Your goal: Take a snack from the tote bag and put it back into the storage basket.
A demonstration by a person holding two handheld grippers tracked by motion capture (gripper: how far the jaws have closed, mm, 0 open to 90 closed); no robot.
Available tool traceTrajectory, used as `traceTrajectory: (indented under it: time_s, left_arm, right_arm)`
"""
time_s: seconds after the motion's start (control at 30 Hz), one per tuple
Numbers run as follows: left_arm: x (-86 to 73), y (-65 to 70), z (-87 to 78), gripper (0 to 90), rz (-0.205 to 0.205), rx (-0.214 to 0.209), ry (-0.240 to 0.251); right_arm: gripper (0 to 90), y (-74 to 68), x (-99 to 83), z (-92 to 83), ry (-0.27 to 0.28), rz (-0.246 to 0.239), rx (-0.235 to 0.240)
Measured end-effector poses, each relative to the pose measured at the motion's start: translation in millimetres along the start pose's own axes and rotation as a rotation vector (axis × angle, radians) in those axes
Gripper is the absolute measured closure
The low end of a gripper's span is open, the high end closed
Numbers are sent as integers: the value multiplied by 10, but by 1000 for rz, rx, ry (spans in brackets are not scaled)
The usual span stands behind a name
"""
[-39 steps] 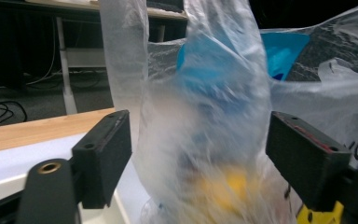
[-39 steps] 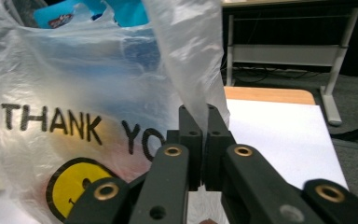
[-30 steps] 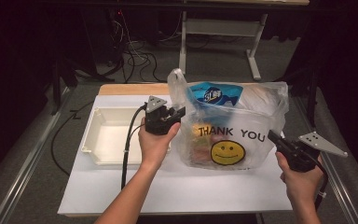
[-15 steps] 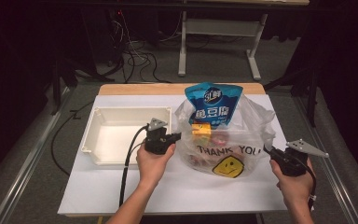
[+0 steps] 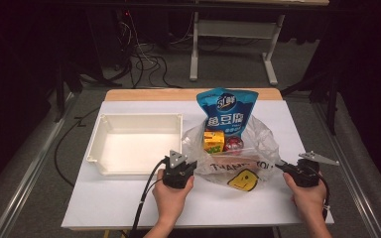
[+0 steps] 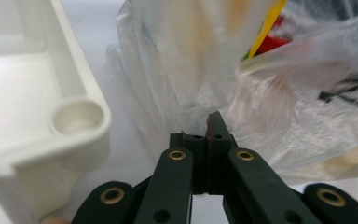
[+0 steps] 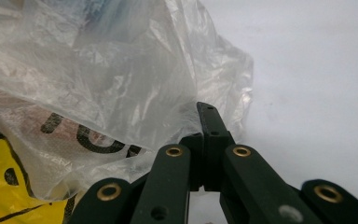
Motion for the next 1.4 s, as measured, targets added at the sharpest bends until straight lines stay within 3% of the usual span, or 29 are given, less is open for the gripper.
traceTrajectory:
  time_s: [0.03, 0.1, 0.3, 0.37, 0.47, 0.57, 0.63, 0.7, 0.77, 0.8, 1.0, 1.07, 1.13, 1.17, 1.27, 1.3, 1.37, 1.4]
  left_arm:
    - [-52, 10, 59, 900, 9, 7, -20]
    - [-77, 26, 90, 900, 21, 12, -28]
    - [-124, 83, 170, 900, 57, 15, -60]
    - [-126, 78, 167, 899, 59, 9, -69]
    - [-150, 44, 118, 898, 111, 20, -118]
    - [-168, 53, 83, 899, 153, 18, -144]
    - [-178, 53, 74, 899, 165, 9, -154]
    - [-178, 28, 62, 899, 173, 5, -156]
    - [-182, 20, 59, 899, 177, 11, -155]
    - [-194, 16, 64, 899, 200, 28, -156]
    - [-207, 27, 32, 899, 241, 47, -176]
    - [-216, 15, 23, 899, 221, 36, -171]
    - [-218, 0, 16, 887, 200, -15, -173]
    - [-222, -1, 13, 854, 184, -44, -173]
    - [-228, -9, 0, 802, 161, -56, -170]
    - [-228, -16, -16, 802, 125, -74, -160]
    - [-215, -8, -48, 797, 96, -85, -139]
    - [-215, -8, -48, 795, 96, -85, -139]
  right_arm:
    - [900, 49, -34, 68, -23, 30, 17]
    - [900, 69, -69, 134, -49, 42, 40]
    - [900, -38, -94, 227, -84, -2, 39]
    - [900, -81, -94, 183, -85, -17, 30]
    - [900, -116, -83, 49, -69, -32, 39]
    - [900, -122, -83, -84, -49, -3, 68]
    - [900, -148, -114, -117, -68, -11, 76]
    - [900, -143, -141, -111, -82, -28, 77]
    - [900, -134, -144, -95, -89, -2, 77]
    - [900, -131, -141, -68, -96, -10, 76]
    - [900, -190, -154, 1, -127, -11, 77]
    - [900, -238, -150, -49, -126, -17, 89]
    - [900, -278, -151, -93, -122, -24, 132]
    - [900, -294, -156, -98, -131, -30, 131]
    - [900, -249, -198, -28, -177, -55, 75]
    - [900, -207, -216, 6, -194, -55, 43]
    - [900, -110, -237, 63, -215, -44, 1]
    - [900, -76, -231, 63, -204, -23, 2]
Point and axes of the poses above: each handheld gripper's, and its own axes: z roughly forward along the jaws, x roughly out of its top, y roughly to its right, the point moved 1 cm from there along z, roughly forward along the jaws, and after that the axes turned 3 degrees about z, right-handed, at the moved point
